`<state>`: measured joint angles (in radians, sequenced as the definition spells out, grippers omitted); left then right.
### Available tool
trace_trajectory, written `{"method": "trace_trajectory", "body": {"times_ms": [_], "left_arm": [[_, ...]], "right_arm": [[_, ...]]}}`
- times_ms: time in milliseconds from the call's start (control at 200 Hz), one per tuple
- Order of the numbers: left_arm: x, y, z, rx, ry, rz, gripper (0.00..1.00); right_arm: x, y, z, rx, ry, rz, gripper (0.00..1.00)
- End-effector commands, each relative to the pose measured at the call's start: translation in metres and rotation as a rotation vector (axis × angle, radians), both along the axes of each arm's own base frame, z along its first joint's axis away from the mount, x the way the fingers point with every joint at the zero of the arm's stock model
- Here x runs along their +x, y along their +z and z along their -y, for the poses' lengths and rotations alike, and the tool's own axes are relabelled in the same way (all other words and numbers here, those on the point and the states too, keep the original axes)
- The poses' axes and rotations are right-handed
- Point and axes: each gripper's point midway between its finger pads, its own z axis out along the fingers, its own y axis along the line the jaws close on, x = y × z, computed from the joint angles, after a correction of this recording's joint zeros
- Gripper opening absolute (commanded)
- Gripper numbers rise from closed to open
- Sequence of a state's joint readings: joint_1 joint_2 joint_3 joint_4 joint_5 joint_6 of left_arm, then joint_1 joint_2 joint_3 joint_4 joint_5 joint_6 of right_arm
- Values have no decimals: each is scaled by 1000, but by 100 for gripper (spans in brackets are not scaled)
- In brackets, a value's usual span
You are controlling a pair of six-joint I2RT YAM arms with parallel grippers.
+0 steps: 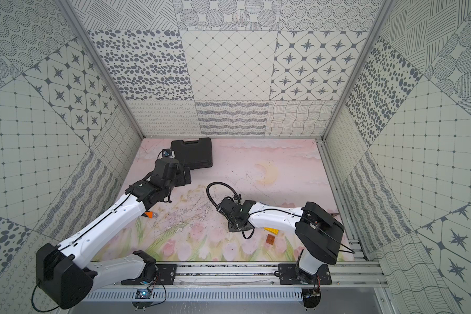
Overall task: Assemble the letter f with lego
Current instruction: Pick up the lego brick from the center of the board, then place the lego brick at the center of the board.
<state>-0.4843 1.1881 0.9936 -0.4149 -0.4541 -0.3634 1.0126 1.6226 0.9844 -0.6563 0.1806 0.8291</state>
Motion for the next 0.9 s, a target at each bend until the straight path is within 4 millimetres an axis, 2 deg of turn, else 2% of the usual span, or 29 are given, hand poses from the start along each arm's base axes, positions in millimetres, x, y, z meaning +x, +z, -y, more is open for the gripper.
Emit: {"method": "trace_trajectory", "body": {"times_ms": [0,75,225,390,585,890], "left_arm": [[-1,-9,1,3,-1,-31,99],[-1,-11,3,-1,-3,-33,99],[-1,-14,2,-5,0,-36,99],[-1,-19,6,-33,-2,-42,99],[-1,-27,7,-44,3,-60,99],[-2,-37,9,-80,11,-54,99]], "right_arm": [[34,22,-13,34,74,48,27],[54,28,-13,23,102,57,27],[88,34,-30,40,203,70,28],[111,39,-51,71,320,81,30],[121,28,-58,43,389,60,30],[125,15,-60,0,502,49,30]]}}
